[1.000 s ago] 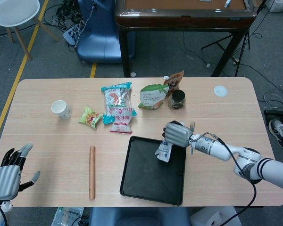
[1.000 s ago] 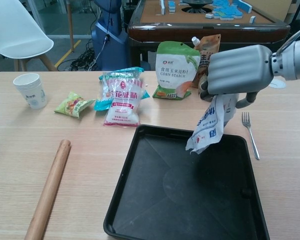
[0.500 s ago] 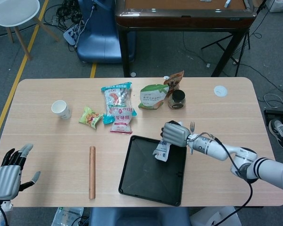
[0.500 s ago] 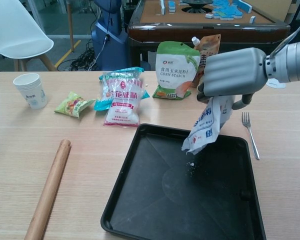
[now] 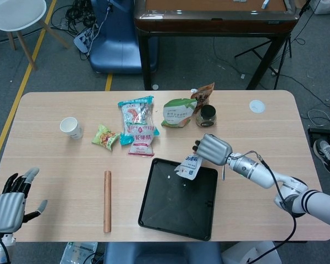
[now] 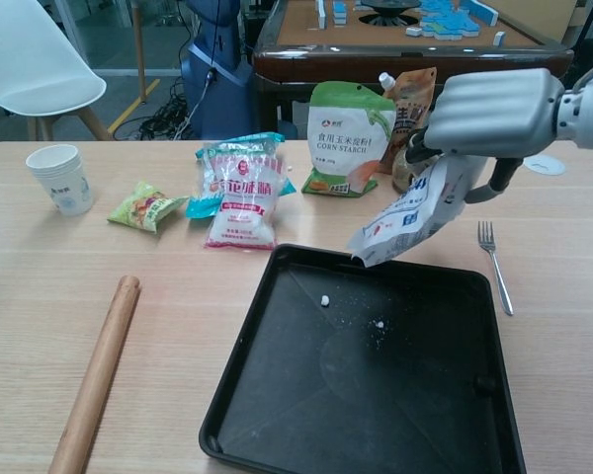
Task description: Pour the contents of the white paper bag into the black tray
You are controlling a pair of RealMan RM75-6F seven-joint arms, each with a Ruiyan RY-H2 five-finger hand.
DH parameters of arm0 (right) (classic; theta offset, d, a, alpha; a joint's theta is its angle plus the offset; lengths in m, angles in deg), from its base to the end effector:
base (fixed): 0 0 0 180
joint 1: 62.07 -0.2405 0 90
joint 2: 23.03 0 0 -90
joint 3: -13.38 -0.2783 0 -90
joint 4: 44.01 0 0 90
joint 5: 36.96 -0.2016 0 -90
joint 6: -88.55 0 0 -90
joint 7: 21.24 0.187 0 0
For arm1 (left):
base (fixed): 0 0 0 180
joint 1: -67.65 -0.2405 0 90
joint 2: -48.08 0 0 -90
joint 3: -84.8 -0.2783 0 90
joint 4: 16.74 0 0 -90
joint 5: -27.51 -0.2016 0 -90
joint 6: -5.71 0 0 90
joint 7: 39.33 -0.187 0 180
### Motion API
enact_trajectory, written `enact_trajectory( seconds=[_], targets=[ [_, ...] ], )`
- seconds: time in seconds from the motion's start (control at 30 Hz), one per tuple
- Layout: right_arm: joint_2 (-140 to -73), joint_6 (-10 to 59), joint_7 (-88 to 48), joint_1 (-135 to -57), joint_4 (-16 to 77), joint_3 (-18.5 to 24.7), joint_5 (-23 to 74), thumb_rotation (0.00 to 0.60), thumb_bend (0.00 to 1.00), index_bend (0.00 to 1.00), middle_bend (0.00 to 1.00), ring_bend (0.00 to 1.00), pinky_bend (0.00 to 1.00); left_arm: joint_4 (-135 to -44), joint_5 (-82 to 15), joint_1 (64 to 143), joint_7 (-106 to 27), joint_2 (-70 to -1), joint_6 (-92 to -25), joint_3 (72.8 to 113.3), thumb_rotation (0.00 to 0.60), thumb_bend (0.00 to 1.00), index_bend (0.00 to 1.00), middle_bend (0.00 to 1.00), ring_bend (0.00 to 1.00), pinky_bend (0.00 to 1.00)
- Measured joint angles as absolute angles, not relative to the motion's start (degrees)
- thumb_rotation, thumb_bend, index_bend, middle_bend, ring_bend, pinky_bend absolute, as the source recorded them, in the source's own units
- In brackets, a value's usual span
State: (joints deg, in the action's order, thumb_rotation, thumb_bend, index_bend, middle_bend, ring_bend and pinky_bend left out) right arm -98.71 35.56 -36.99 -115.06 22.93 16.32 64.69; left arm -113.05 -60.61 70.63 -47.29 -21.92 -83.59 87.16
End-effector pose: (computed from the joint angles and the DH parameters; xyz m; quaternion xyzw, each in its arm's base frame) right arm -0.1595 -0.4285 0.0345 0.8961 0.0646 0.2237 0.3779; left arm -0.3025 0.2111 0.1464 -0.5806 -0.3816 -0.4136 0.5884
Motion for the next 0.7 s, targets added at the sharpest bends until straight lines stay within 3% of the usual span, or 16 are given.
enact_trajectory(
  seconds=[0.3, 0.7],
  targets=[
    [-107.2, 25.8, -19.1, -109.1, 9.3, 15.5, 61.6, 0.600, 0.65, 0.99, 0.94, 0.89, 0.96, -113.2, -60.7, 71.2, -48.0, -22.3, -82.9, 87.2, 0.600, 0.26, 0.10, 0.13, 0.16, 0.06],
    [-119.9, 20.2, 8.7, -103.9, -5.9, 11.1, 54.3, 0.600, 0.65, 0.99, 0.94, 0.89, 0.96, -114.1, -60.8, 71.6, -48.9, -22.2, -82.4, 87.1, 0.600, 0.26, 0.10, 0.13, 0.16, 0.06]
  ],
)
